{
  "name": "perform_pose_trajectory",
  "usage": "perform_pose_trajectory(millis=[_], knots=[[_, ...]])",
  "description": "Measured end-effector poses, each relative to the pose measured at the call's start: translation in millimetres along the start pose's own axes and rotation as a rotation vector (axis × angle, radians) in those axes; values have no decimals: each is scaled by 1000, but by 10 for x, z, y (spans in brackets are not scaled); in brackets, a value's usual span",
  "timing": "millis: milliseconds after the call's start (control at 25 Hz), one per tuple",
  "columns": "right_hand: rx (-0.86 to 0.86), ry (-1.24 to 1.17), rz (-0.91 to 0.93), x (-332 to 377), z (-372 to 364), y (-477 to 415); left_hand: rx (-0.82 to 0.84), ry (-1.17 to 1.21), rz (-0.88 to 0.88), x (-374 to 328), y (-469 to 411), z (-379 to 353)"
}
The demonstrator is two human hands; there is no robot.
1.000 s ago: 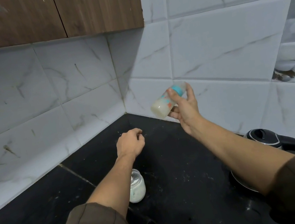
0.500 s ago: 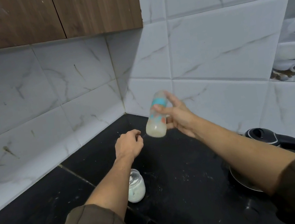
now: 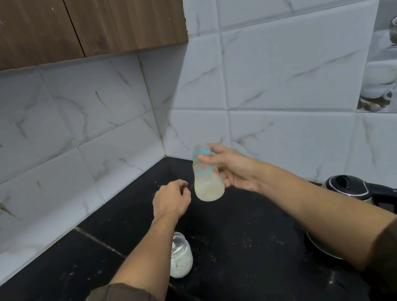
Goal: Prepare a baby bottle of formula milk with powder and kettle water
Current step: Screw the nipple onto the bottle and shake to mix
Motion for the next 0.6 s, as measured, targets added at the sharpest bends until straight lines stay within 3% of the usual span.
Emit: perform_pose_trajectory(millis=[80, 200, 280, 400, 600], knots=[[-36, -24, 3, -1, 36, -26, 4, 1, -2, -7, -10, 11], [-312, -286, -136, -99, 342, -124, -8, 3, 11, -2, 12, 71], [-248, -215, -191, -157, 278, -107, -11, 3, 18, 18, 7, 97], [-39, 85, -107, -133, 55, -32, 10, -2, 15, 18, 19, 68], [-359, -275, -156, -80, 364, -157, 1, -2, 7, -13, 49, 83]])
Point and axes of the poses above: each hand's wrist, its own y-axis away from the middle knuckle, its own z-axis out of the back of the hand, x = y × z, the point moved 10 cm from there along -y, towards the middle knuckle, and after that the axes turned 14 degrees about -x, right-handed, at the moved point
